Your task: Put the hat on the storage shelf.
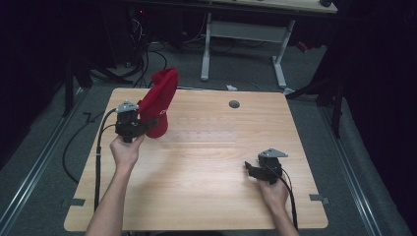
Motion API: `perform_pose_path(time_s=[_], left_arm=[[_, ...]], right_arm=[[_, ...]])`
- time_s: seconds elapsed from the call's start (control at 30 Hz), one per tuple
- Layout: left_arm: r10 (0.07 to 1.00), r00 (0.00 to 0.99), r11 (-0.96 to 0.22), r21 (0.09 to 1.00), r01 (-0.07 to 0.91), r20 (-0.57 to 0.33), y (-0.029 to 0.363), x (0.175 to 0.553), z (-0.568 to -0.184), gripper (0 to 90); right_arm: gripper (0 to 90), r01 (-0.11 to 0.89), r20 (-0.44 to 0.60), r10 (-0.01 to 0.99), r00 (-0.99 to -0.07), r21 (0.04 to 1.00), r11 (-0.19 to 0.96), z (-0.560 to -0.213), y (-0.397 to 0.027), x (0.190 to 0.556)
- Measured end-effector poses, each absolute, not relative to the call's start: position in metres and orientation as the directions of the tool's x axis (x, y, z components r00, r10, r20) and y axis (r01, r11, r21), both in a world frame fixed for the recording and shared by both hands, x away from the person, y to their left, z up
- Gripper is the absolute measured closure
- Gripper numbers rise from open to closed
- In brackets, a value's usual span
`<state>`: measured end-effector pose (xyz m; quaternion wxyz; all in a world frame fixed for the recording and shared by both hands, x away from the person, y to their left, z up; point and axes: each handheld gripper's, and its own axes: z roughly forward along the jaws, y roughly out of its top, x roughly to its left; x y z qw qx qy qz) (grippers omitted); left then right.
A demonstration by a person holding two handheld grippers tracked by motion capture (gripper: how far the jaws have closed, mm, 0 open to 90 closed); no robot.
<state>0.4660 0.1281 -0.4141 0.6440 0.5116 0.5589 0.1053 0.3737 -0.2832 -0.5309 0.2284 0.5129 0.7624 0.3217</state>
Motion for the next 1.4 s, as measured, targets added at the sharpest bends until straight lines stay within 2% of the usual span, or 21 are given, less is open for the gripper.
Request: perform_pose_path(time_s=[1.1, 1.27, 1.4], left_arm=[[0.738, 0.329, 0.443, 0.79, 0.424, -0.59, 0.113, 0.48, -0.445, 84.5], [0.724, 0.317, 0.469, 0.774, 0.426, -0.613, 0.116, 0.474, -0.456, 83.5], [0.722, 0.301, 0.473, 0.762, 0.443, -0.623, 0.119, 0.469, -0.462, 76.5]], right_arm=[[35.5, 0.634, -0.019, 0.928, -0.373, 0.725, 0.27, -0.531, -0.283, 0.374], [35.0, 0.635, -0.019, 0.927, -0.374, 0.724, 0.271, -0.531, -0.283, 0.374], [35.0, 0.634, -0.019, 0.927, -0.375, 0.724, 0.272, -0.531, -0.283, 0.374]])
